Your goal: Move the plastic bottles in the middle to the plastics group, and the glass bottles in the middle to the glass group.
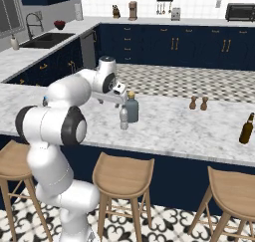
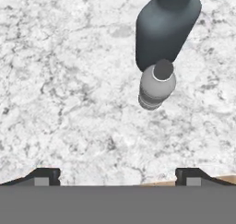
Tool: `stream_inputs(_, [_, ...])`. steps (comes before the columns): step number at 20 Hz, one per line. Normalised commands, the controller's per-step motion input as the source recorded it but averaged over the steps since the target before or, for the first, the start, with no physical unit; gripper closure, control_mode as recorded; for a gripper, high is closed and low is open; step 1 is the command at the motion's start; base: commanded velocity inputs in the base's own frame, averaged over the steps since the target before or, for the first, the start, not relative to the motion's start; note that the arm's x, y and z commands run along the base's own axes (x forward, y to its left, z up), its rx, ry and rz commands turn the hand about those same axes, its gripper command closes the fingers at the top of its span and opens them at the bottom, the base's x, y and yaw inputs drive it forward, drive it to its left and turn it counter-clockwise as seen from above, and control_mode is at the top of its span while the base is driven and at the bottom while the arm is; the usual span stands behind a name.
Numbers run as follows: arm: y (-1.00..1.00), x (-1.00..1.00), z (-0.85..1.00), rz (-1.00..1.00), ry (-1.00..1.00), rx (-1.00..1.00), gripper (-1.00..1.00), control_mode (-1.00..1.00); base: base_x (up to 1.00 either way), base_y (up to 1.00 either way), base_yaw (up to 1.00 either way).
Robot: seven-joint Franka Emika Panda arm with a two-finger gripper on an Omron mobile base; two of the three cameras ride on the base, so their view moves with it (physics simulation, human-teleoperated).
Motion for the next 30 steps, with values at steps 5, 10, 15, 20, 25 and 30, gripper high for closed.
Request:
stream_inputs(5, [-0.67, 0.44, -0.18, 0.01, -0.02, 0.0, -1.0, -1.0, 0.0, 0.0, 0.0])
stream_inputs(10, [-0.2, 0.56, -0.24, 0.04, -0.06, -0.03, -1.0, -1.0, 0.0, 0.0, 0.0])
stream_inputs(15, [-0.08, 0.53, -0.03, 0.0, 0.0, 0.0, -1.0, -1.0, 0.0, 0.0, 0.0])
stream_inputs(20, [-0.06, 0.23, -0.01, 0.0, 0.01, 0.0, -1.0, -1.0, 0.0, 0.0, 0.0])
stream_inputs(25, [0.08, -0.23, -0.1, 0.0, 0.0, -0.01, -1.0, -1.0, 0.0, 0.0, 0.0])
stream_inputs(30, [0.16, -0.23, -0.1, 0.0, 0.0, 0.0, -1.0, -1.0, 0.0, 0.0, 0.0])
